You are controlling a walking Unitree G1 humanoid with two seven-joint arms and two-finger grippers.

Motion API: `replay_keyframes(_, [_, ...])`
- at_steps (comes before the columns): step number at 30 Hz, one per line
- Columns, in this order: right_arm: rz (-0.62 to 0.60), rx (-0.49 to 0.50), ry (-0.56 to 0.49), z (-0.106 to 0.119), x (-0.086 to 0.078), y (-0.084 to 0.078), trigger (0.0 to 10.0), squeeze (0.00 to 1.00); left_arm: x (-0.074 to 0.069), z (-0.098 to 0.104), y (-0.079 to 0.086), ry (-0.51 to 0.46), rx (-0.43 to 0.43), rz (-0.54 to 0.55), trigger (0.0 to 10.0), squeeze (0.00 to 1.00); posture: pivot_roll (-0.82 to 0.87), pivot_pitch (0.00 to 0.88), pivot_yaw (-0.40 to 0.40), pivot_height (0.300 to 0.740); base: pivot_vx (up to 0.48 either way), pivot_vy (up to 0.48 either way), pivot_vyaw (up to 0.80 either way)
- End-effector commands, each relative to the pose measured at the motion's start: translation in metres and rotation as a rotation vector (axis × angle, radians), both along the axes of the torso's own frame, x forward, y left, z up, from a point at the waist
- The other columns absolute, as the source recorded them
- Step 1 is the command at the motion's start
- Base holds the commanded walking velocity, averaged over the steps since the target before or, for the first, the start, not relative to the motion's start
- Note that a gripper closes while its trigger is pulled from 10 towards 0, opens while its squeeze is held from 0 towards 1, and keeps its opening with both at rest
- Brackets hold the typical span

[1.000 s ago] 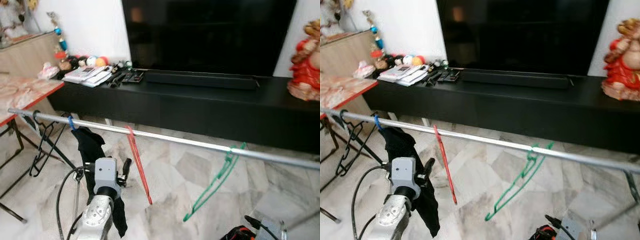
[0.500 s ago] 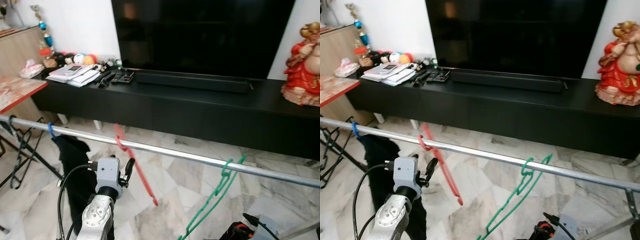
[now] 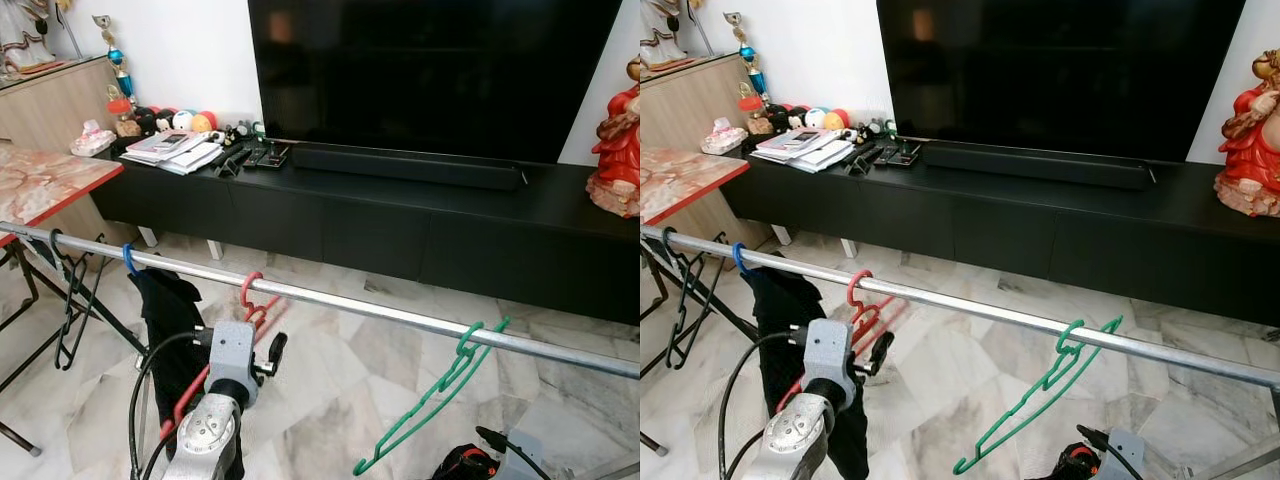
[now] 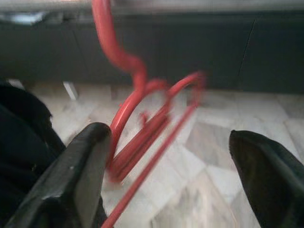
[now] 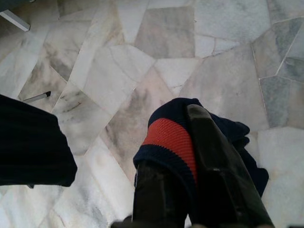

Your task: Hang hanger

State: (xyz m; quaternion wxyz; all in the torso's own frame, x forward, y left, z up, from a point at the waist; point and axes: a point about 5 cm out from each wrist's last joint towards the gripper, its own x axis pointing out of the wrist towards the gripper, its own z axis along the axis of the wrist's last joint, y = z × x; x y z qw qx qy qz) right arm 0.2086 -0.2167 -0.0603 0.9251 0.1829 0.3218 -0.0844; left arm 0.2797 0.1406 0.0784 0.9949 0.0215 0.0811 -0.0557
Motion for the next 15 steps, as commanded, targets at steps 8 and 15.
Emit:
replay_keyframes(8, [0.010, -0.008, 0.001, 0.001, 0.002, -0.001, 10.0, 0.00, 0.016, 0.015, 0.018, 0.025, -0.023, 0.076, 10.0, 1.00, 0.11, 0.000, 0.031, 0.740, 0.000, 0.000, 0.00])
replay_keyframes(15, [0.022, -0.010, 0.006, 0.001, 0.003, -0.001, 10.0, 0.00, 0.020, 0.018, 0.029, 0.035, 0.012, 0.094, 10.0, 0.00, 0.12, 0.000, 0.027, 0.740, 0.000, 0.000, 0.00])
